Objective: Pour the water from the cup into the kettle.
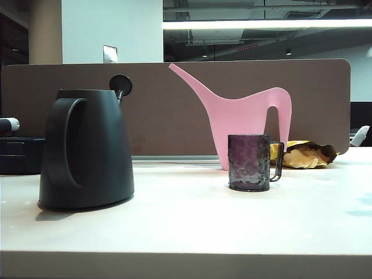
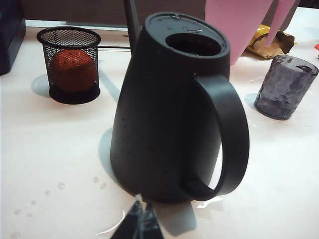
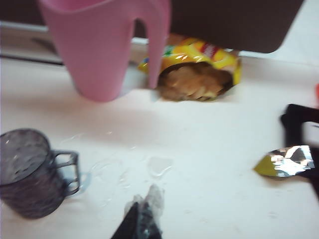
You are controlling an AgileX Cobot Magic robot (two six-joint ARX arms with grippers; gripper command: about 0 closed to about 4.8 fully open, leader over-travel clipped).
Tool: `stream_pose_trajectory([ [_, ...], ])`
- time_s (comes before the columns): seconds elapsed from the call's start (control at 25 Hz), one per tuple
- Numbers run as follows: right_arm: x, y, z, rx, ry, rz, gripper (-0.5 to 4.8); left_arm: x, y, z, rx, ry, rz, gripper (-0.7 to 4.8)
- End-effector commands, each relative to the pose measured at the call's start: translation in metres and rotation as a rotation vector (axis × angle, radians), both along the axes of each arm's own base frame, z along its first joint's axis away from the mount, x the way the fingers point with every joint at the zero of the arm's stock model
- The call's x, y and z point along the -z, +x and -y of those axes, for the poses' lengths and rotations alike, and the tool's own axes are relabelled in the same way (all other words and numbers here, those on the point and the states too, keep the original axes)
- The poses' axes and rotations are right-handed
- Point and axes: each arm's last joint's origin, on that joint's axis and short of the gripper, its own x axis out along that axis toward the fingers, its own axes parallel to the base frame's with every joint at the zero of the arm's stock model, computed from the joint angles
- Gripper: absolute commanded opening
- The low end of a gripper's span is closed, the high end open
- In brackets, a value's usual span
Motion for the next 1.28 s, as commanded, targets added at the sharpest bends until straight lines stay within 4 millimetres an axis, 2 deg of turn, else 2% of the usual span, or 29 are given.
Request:
stream_pose_trajectory([
  [0.04,-0.004,-0.025,0.017,0.007,0.056,0.090,-0.06,-0.001,0.000,0.000,0.005,-0.001,0.013,-0.05],
  [0.16,0.001,-0.048,0.023,0.032,0.115,0.175,-0.06,-0.001,0.000,0.000,0.004,-0.001,0.013,-0.05],
  [0.32,0.017,-0.063,0.021,0.034,0.179,0.198,-0.06,-0.001,0.000,0.000,0.004,0.000,0.014,-0.05],
  [0.6,0.062,-0.094,0.017,0.006,0.228,0.250,-0.06,-0.002,0.000,0.000,0.003,-0.001,0.022,-0.05],
  [0.92,0.095,-0.107,0.015,0.000,0.226,0.304,-0.06,-0.002,0.000,0.000,-0.005,0.007,0.022,-0.05],
  [1.08,0.111,-0.105,0.016,0.006,0.231,0.259,-0.06,-0.002,0.001,-0.001,-0.028,0.012,0.019,-0.05],
  [1.28,0.120,-0.102,0.016,0.010,0.230,0.253,-0.06,-0.002,0.001,-0.001,-0.044,0.047,0.032,-0.05],
])
